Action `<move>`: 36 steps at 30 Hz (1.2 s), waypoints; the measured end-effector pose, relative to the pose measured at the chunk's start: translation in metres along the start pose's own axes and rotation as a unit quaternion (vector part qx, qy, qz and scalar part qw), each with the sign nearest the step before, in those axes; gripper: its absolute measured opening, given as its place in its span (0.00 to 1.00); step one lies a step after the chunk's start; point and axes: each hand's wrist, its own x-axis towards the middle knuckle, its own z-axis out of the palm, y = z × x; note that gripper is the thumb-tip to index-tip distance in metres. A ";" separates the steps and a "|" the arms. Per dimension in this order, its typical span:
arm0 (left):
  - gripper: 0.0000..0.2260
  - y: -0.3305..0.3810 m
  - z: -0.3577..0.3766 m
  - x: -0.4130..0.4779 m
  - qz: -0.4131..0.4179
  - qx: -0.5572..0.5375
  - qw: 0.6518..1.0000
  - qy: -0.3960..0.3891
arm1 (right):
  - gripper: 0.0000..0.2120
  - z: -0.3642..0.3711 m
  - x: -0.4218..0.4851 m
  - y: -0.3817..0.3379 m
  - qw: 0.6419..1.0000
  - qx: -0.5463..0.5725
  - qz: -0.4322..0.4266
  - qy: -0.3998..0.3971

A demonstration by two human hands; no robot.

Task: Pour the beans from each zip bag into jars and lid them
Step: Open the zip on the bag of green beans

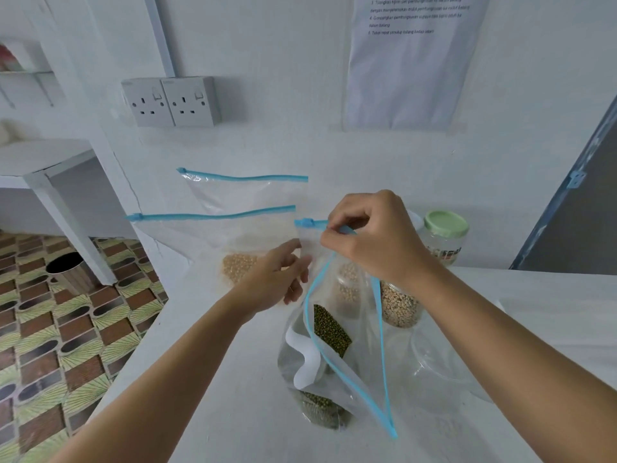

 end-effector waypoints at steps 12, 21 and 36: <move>0.12 0.010 -0.051 -0.029 0.065 0.007 0.996 0.054 | 0.06 -0.011 0.018 -0.015 0.978 0.207 0.003 0.009; 0.11 0.006 -0.075 -0.055 0.128 0.035 0.981 0.139 | 0.09 0.002 0.027 -0.023 0.968 0.247 0.011 -0.041; 0.15 -0.120 -0.091 -0.081 -0.034 0.051 0.998 -0.004 | 0.07 0.025 0.018 0.001 0.996 0.060 0.029 -0.065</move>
